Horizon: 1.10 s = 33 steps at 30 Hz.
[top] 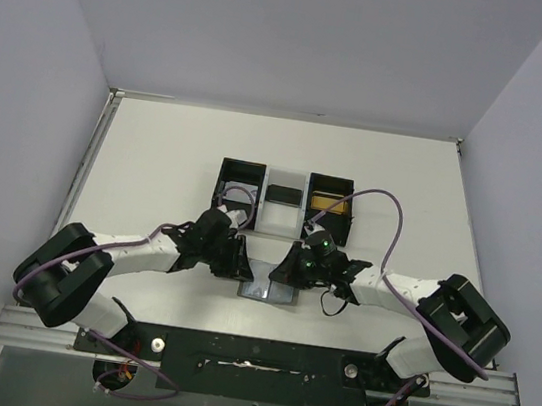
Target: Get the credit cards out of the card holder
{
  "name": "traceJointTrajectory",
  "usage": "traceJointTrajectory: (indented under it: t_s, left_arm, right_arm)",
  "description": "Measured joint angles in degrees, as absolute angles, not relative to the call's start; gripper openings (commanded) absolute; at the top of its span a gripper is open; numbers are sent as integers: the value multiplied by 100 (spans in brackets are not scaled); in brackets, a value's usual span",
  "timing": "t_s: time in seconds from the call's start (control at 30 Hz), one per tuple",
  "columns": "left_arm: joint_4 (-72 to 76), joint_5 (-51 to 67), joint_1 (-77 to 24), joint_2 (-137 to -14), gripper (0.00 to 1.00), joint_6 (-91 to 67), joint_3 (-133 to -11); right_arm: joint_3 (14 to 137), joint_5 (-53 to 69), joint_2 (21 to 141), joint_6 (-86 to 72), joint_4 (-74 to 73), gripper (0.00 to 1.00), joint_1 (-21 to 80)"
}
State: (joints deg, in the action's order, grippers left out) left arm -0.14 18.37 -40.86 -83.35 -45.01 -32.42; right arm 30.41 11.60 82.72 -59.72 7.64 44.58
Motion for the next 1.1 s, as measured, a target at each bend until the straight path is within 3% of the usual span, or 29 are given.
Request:
traceJointTrajectory:
  t_s: [0.27,0.43,0.67,0.87,1.1]
  left_arm:
    - [-5,1619,-4082,-7846,34,-4587,-3275]
    - [154,1737,-4084,-7802,33,-4497,-3328]
    - [263,2123,-4110,-8499,17,-4182,-3573]
    - [47,2080,-4169,-8772,18,-3957,-3745]
    - [-1,2038,-4180,-8691,16,-3887,-3693]
  right_arm:
    - [3044,1138,8171,-5909,421,0,4418]
    - [3044,1149,8075,-5935,333,7,4342]
    - [3009,1308,8193,-6117,532,20,4311]
    - [2995,1426,8403,-6298,709,29,4311]
    - [2943,1597,8499,-6348,996,26,4309]
